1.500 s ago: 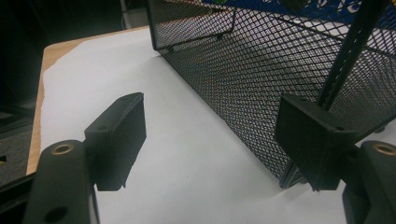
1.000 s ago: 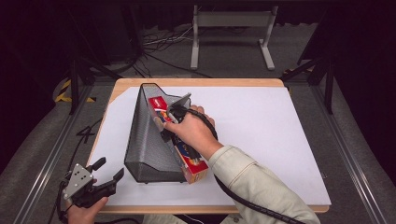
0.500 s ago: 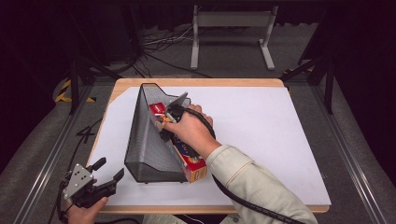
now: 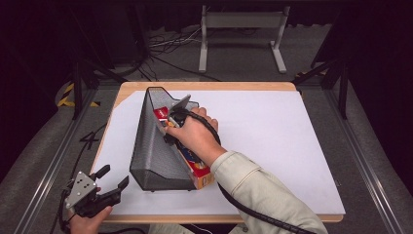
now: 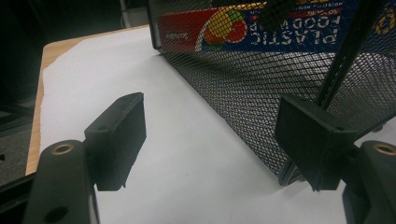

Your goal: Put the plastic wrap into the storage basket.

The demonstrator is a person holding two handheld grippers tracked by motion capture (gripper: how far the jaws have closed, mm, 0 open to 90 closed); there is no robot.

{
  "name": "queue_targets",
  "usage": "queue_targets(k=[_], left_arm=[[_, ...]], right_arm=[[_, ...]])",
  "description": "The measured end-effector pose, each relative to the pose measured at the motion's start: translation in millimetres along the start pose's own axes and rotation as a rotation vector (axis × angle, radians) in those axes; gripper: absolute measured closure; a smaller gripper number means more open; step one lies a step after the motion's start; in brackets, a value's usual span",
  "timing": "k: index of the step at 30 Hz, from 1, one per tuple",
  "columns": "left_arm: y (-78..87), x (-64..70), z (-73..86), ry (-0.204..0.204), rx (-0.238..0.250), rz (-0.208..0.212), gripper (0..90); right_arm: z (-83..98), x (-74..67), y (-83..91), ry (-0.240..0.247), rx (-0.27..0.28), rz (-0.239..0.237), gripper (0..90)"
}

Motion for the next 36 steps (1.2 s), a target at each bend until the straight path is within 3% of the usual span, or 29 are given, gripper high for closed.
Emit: queue_targets(k=[2, 5, 7, 9, 15, 17, 20, 25, 31, 36], left_arm=[[0.1, 0.1, -0.2, -0.003, -0.001, 0.000, 25.8], [-0.5, 0.3, -0.5, -0.002, 0.000, 0.000, 25.7], [-0.7, 0.1, -0.6, -0.002, -0.001, 0.000, 25.8], [-0.5, 0.6, -0.7, -0.004, -0.003, -0.002, 25.7], [1.0, 0.5, 0.1, -0.001, 0.001, -0.005, 25.7], [1.1, 0.5, 0.2, -0.002, 0.001, -0.005, 25.7], [1.0, 0.0, 0.7, 0.001, -0.001, -0.006, 25.7], [1.4, 0.6, 0.2, 0.002, 0.003, -0.007, 25.7], [1.0, 0.5, 0.0, 0.004, 0.000, -0.005, 25.7], [0.9, -0.5, 0.0, 0.008, 0.003, -0.005, 25.7]], right_arm=[[0.4, 0.7, 0.0, 0.010, 0.002, -0.003, 36.3], [1.1, 1.2, 5.1, 0.009, 0.043, -0.055, 22.7], [1.8, 0.9, 7.6, 0.019, 0.054, -0.058, 20.9], [4.0, 0.7, 13.4, 0.071, 0.081, -0.035, 18.4], [8.8, 0.1, 33.9, 0.168, 0.189, -0.045, 15.6], [12.7, 1.1, 39.2, 0.179, 0.216, -0.061, 15.4], [19.3, 4.1, 48.7, 0.221, 0.303, -0.102, 15.5], [27.9, 11.4, 59.7, 0.308, 0.413, -0.123, 15.4], [46.6, 26.4, 79.2, 0.368, 0.529, -0.162, 15.5], [73.7, 58.1, 91.8, 0.398, 0.565, -0.155, 14.9]])
Point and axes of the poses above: each handheld gripper's, and its own axes: y roughly backward along the jaws, z roughly out of its underside, x roughly to its right, the point moved 3 cm from there along -y, roughly forward along the jaws, and after that the axes turned 12 degrees about -x, right-handed, at the moved point
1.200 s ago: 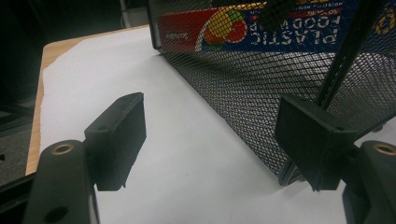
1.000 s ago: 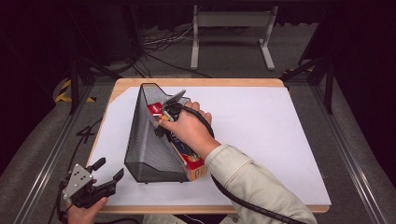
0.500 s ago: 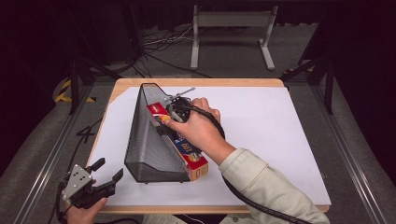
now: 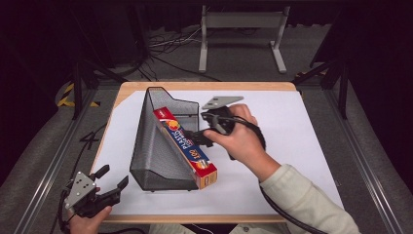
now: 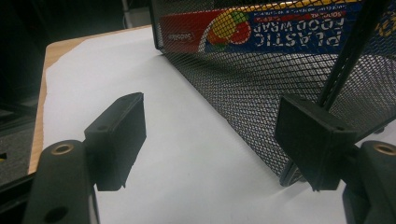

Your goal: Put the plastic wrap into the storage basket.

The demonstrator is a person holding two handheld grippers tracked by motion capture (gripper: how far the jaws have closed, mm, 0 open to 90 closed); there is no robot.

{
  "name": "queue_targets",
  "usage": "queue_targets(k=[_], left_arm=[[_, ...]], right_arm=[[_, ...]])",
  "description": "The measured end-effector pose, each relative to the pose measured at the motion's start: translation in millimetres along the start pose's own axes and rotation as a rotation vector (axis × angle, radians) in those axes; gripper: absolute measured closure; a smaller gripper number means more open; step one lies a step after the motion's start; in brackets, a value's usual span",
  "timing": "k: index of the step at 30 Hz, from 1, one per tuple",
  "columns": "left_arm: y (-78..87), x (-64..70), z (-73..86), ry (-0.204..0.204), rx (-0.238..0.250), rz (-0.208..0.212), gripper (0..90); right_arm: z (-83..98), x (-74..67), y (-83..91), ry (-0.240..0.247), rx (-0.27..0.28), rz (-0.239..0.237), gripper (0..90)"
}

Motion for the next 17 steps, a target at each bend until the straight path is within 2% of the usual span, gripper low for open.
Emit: queue_targets(k=[1, 5, 8, 10, 11, 14, 15, 17], left_arm=[[-0.1, 0.0, 0.1, 0.002, -0.001, 0.000, 25.7], [-0.6, 0.6, -0.5, -0.002, -0.005, -0.005, 25.7], [-0.9, 1.4, -1.0, -0.003, -0.006, -0.007, 25.7], [-1.4, 1.4, -1.3, -0.002, -0.009, -0.010, 25.7], [-1.7, 1.5, -1.4, 0.000, -0.011, -0.011, 25.6], [-2.7, 0.8, -1.3, 0.006, -0.015, -0.012, 25.6], [-2.9, 0.5, -1.5, 0.008, -0.015, -0.011, 25.6], [-2.9, 0.2, -1.7, 0.015, -0.013, -0.011, 25.6]], right_arm=[[8.3, 5.8, 7.3, 0.006, 0.007, 0.004, 14.8], [51.2, 35.7, 38.4, -0.027, 0.042, 0.040, 14.8], [98.1, 62.1, 63.2, -0.063, 0.070, 0.079, 14.8], [127.0, 75.7, 73.1, -0.084, 0.079, 0.098, 14.8], [144.4, 82.8, 77.2, -0.088, 0.070, 0.112, 14.8], [199.6, 104.5, 82.1, -0.054, 0.020, 0.183, 15.6], [213.9, 109.1, 82.9, -0.053, 0.009, 0.198, 15.7], [233.2, 113.8, 83.8, -0.071, 0.030, 0.217, 15.7]])
Point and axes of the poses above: each handheld gripper's, and its own axes: y roughly backward along the jaws, z roughly out of its underside, x roughly to its right, the point moved 3 cm from there along -y, roughly forward along the jaws, and after that the axes turned 12 degrees about -x, right-handed, at the moved point
